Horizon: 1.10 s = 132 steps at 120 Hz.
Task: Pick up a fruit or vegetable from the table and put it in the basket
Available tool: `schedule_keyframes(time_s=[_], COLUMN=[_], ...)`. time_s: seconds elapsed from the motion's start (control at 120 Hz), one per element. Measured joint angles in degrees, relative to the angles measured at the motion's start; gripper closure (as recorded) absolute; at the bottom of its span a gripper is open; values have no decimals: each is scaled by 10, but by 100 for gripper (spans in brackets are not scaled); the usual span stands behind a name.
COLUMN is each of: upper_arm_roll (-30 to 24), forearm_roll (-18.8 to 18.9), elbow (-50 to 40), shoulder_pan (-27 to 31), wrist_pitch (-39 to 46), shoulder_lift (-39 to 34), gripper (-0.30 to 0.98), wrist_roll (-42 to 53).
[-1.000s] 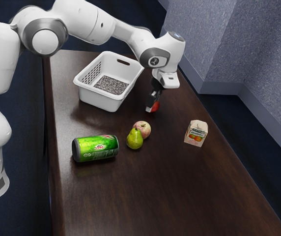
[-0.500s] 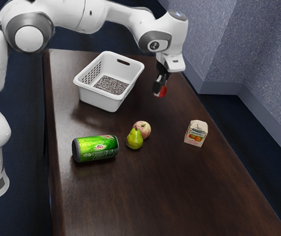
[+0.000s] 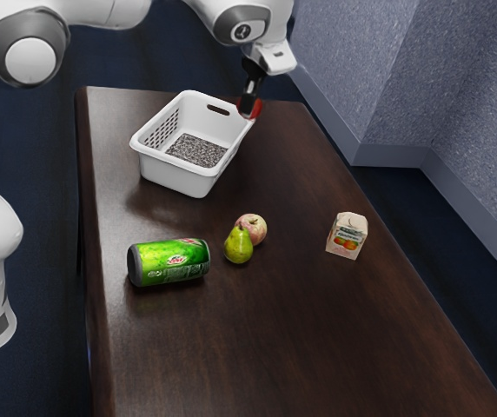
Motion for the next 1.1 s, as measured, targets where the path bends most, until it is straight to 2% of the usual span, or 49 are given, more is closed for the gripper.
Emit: schedule_keyframes(time_s=[0.15, 0.45, 0.475, 0.533, 0.617, 0.817, 0.883, 0.933, 0.975, 1.025, 1.1], upper_arm_roll=[1, 2, 2, 3, 4, -3, -47, -113, -184, -236, -272], forearm_roll=[-2, -6, -6, -10, -18, -36, -42, -39, -20, 4, 36], elbow=[0, -24, -25, -25, -26, -19, -10, 19, 57, 86, 102], shoulder_pan=[29, 38, 42, 47, 54, 50, 64, 80, 82, 34, -28], wrist_pitch=[-7, -11, -11, -15, -21, -28, -34, -52, -75, -101, -130], shoulder_lift=[16, 21, 21, 21, 21, 20, 15, 16, 26, 36, 39], gripper=[41, 43, 41, 27, 15, 4, 2, 1, 1, 1, 1], wrist_roll=[0, 0, 0, 0, 2, -1, -28, -65, -99, -137, -188])
